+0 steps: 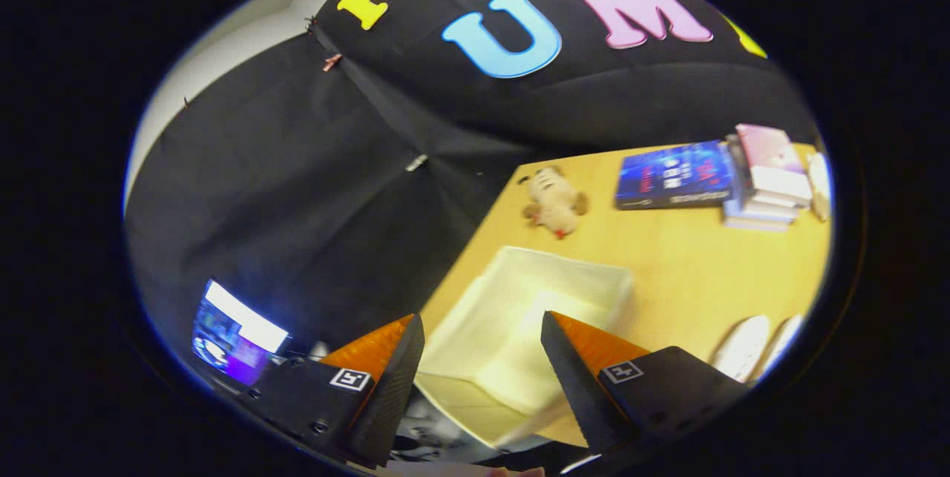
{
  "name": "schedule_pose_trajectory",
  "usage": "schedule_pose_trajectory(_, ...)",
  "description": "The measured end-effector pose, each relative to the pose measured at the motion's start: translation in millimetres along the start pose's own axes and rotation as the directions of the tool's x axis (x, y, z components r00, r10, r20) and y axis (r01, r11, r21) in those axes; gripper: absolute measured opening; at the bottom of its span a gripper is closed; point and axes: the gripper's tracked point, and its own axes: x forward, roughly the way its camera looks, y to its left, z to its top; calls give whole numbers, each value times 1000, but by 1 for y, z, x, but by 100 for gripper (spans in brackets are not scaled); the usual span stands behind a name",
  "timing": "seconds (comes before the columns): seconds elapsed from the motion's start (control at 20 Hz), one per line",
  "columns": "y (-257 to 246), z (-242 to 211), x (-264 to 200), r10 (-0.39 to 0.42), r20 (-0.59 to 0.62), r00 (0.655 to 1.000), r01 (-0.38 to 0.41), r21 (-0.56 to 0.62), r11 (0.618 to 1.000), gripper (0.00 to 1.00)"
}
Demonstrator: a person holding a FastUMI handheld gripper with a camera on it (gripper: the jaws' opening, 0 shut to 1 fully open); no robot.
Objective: Open the storage box then place both shoes into the box .Put the left shoe in first, then the right shoe, with the right side of both shoes facing outward in a uniform manner.
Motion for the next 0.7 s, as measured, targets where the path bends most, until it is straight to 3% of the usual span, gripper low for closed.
schedule_pose_trajectory(0.15, -80, -20, -60, -213, -14, 977, 212, -47, 976, 97)
schedule_pose_trajectory(0.35, -164, -65, -107, -368, -85, 926, 372, 30, 928, 97)
schedule_pose_trajectory(0.5, -207, -104, -121, -412, -165, 896, 429, 86, 899, 96)
schedule_pose_trajectory(0.7, -249, -137, -104, -391, -258, 884, 437, 154, 886, 93)
